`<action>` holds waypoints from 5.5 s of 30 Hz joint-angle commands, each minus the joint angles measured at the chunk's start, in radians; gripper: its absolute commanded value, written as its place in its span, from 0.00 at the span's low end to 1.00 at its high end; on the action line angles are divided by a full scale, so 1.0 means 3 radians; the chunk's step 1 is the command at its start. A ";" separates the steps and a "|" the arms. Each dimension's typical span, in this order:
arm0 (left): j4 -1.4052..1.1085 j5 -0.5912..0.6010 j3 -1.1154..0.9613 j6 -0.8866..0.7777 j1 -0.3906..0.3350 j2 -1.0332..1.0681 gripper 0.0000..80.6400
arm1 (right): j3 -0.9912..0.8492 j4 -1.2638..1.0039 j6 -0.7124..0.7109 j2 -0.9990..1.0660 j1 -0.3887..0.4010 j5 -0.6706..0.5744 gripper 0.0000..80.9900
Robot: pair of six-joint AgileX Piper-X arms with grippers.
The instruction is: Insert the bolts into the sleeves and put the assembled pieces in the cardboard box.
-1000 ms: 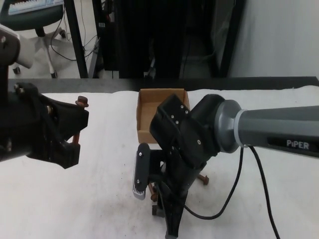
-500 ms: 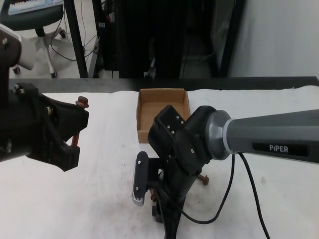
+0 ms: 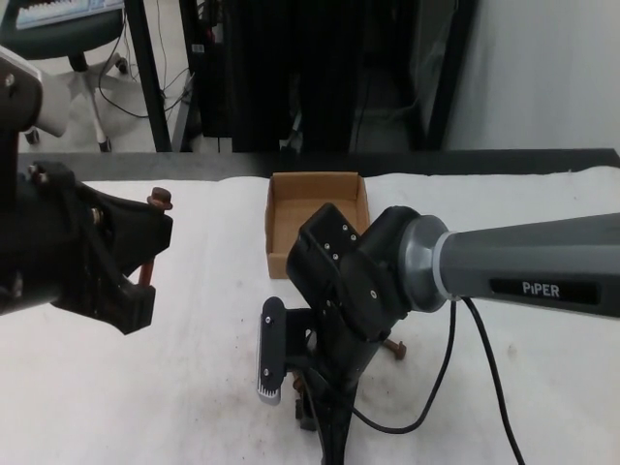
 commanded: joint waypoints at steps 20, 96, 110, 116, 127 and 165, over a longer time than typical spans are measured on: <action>-0.0014 0.0030 -0.0018 -0.0001 0.0011 -0.0018 0.00 | -0.0015 0.0343 0.0283 -0.0010 -0.0010 0.0004 0.01; -0.3963 0.1951 0.0618 -0.2284 0.0122 0.0414 0.00 | 0.1730 -0.5303 0.3816 -0.1421 -0.0079 -0.2058 0.01; -0.3823 0.2083 0.0618 -0.2246 0.0122 0.0414 0.00 | 0.1730 -0.5379 0.3816 -0.1421 -0.0092 -0.1979 0.01; -0.3704 0.2083 0.0618 -0.2174 0.0122 0.0414 0.00 | 0.1701 -0.5402 0.3816 -0.1421 -0.0119 -0.1938 0.01; -0.3478 0.2077 0.0620 -0.1915 0.0122 0.0446 0.00 | 0.1689 -0.5427 0.3843 -0.1421 -0.0161 -0.1938 0.01; -0.3510 0.2189 0.0620 -0.2122 0.0130 0.0621 0.68 | 0.1689 -0.5601 0.3967 -0.1421 -0.0221 -0.1998 0.01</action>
